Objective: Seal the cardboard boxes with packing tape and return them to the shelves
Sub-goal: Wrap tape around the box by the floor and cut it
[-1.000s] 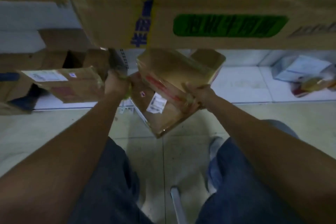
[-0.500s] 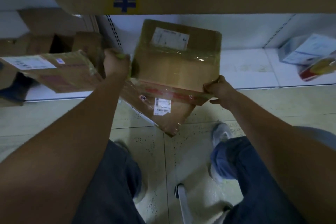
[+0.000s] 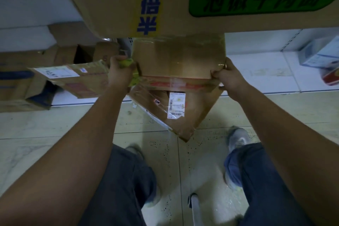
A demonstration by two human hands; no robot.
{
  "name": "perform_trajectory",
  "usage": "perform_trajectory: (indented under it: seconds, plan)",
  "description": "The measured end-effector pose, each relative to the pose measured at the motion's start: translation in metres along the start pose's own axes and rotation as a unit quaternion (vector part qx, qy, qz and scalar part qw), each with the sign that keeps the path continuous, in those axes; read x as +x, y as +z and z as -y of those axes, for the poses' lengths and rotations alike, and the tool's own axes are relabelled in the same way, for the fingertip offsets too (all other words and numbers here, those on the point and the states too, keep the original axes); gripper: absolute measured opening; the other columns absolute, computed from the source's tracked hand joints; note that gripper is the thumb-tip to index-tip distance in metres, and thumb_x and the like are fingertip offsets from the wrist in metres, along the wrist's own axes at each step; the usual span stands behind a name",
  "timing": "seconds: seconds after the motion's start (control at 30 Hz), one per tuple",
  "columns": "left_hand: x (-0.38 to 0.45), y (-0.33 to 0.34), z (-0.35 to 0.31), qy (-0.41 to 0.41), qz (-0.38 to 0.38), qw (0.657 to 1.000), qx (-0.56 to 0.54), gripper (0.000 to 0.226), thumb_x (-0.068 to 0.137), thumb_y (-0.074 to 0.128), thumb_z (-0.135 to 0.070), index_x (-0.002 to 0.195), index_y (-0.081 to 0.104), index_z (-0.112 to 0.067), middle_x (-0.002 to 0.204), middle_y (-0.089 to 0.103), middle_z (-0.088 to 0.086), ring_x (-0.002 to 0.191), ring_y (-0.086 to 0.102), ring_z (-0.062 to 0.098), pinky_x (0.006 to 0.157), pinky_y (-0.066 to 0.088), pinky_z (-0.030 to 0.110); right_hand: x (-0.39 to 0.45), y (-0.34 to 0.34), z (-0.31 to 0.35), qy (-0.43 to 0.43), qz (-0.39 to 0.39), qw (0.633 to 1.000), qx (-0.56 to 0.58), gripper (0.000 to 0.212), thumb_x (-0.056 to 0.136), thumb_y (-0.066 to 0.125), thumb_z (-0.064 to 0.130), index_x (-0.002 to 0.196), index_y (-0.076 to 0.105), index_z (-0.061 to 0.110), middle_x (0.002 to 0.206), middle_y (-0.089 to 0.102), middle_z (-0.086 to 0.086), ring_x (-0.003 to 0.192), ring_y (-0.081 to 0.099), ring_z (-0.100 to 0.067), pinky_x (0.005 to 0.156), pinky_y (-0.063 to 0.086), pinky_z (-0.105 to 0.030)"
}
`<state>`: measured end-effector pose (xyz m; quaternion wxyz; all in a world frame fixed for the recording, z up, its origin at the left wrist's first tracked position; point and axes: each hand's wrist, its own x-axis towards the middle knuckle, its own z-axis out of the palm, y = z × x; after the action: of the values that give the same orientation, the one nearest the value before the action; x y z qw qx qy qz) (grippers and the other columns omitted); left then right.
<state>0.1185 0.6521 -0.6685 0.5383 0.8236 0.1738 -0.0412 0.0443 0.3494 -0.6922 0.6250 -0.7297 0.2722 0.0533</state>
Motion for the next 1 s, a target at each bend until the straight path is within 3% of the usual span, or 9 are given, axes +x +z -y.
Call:
perform_trajectory:
  seconds: [0.1, 0.17, 0.3, 0.43, 0.6, 0.67, 0.77, 0.9, 1.0]
  plan:
    - [-0.025, -0.023, -0.001, -0.003, 0.005, 1.000, -0.017, 0.047, 0.088, 0.068, -0.022, 0.128, 0.044, -0.021, 0.121, 0.060, 0.005, 0.107, 0.062, 0.026, 0.090, 0.055, 0.042, -0.024, 0.001, 0.013, -0.015, -0.016, 1.000, -0.009, 0.062, 0.087, 0.060, 0.010, 0.143, 0.043, 0.031, 0.129, 0.059, -0.002, 0.115, 0.056, -0.027, 0.091, 0.050, -0.038]
    - [-0.040, -0.039, 0.005, -0.006, 0.011, 1.000, -0.029, 0.061, 0.085, 0.069, -0.022, 0.140, 0.042, -0.021, 0.122, 0.063, 0.005, 0.107, 0.064, 0.027, 0.094, 0.055, 0.046, -0.049, 0.004, 0.016, -0.032, -0.029, 0.999, -0.005, 0.057, 0.088, 0.060, 0.010, 0.140, 0.048, 0.029, 0.127, 0.060, -0.001, 0.116, 0.056, -0.026, 0.095, 0.049, -0.037]
    - [-0.071, -0.083, 0.012, 0.031, 0.020, 0.998, -0.043, 0.050, 0.073, 0.071, -0.031, 0.120, 0.058, -0.019, 0.114, 0.068, 0.007, 0.104, 0.067, 0.026, 0.094, 0.055, 0.051, -0.112, 0.015, 0.021, -0.049, -0.024, 0.998, -0.006, 0.039, 0.091, 0.062, 0.013, 0.127, 0.053, 0.027, 0.121, 0.062, 0.001, 0.111, 0.057, -0.024, 0.091, 0.048, -0.036]
    - [-0.113, -0.142, 0.007, 0.024, 0.015, 0.996, -0.079, 0.030, 0.091, 0.069, -0.019, 0.117, 0.053, -0.021, 0.104, 0.065, -0.003, 0.101, 0.065, 0.023, 0.091, 0.055, 0.043, -0.184, 0.029, 0.023, -0.084, -0.012, 0.996, 0.028, 0.033, 0.092, 0.067, 0.015, 0.118, 0.057, 0.034, 0.113, 0.067, 0.011, 0.107, 0.062, -0.016, 0.087, 0.049, -0.031]
    - [-0.156, -0.214, 0.007, 0.021, -0.005, 0.994, -0.104, 0.032, 0.092, 0.070, -0.019, 0.119, 0.053, -0.020, 0.119, 0.063, 0.009, 0.106, 0.065, 0.030, 0.093, 0.054, 0.055, -0.260, 0.057, 0.048, -0.152, -0.005, 0.988, 0.017, 0.035, 0.094, 0.066, 0.020, 0.124, 0.056, 0.035, 0.117, 0.065, 0.006, 0.103, 0.061, -0.006, 0.080, 0.050, -0.024]
    - [-0.176, -0.244, 0.005, 0.023, -0.030, 0.991, -0.125, 0.029, 0.092, 0.069, -0.016, 0.115, 0.052, -0.020, 0.117, 0.063, 0.009, 0.104, 0.065, 0.030, 0.091, 0.055, 0.053, -0.285, 0.071, 0.063, -0.177, -0.005, 0.984, -0.015, 0.038, 0.095, 0.064, 0.022, 0.131, 0.055, 0.029, 0.116, 0.064, 0.005, 0.100, 0.059, -0.002, 0.079, 0.049, -0.023]
    - [-0.204, -0.291, 0.002, 0.035, -0.071, 0.984, -0.157, 0.027, 0.092, 0.069, -0.013, 0.113, 0.052, -0.016, 0.111, 0.064, 0.010, 0.095, 0.066, 0.027, 0.081, 0.056, 0.042, -0.314, 0.091, 0.088, -0.201, 0.002, 0.978, -0.052, 0.031, 0.095, 0.063, 0.029, 0.126, 0.058, 0.028, 0.112, 0.063, 0.008, 0.104, 0.059, -0.012, 0.088, 0.048, -0.032]
    - [-0.237, -0.349, 0.001, 0.042, -0.158, 0.966, -0.201, 0.026, 0.092, 0.068, -0.014, 0.113, 0.052, -0.015, 0.106, 0.062, 0.010, 0.090, 0.063, 0.025, 0.079, 0.055, 0.042, -0.344, 0.124, 0.108, -0.217, 0.050, 0.972, -0.074, 0.019, 0.096, 0.062, 0.035, 0.115, 0.059, 0.033, 0.099, 0.062, 0.021, 0.092, 0.059, -0.002, 0.074, 0.047, -0.022]
    - [-0.256, -0.389, -0.002, 0.048, -0.219, 0.953, -0.203, 0.031, 0.090, 0.069, -0.018, 0.116, 0.052, -0.017, 0.106, 0.060, 0.006, 0.085, 0.059, 0.019, 0.065, 0.049, 0.033, -0.362, 0.152, 0.113, -0.227, 0.096, 0.967, -0.055, 0.014, 0.096, 0.063, 0.036, 0.109, 0.064, 0.034, 0.102, 0.069, 0.015, 0.096, 0.066, -0.010, 0.083, 0.055, -0.035]
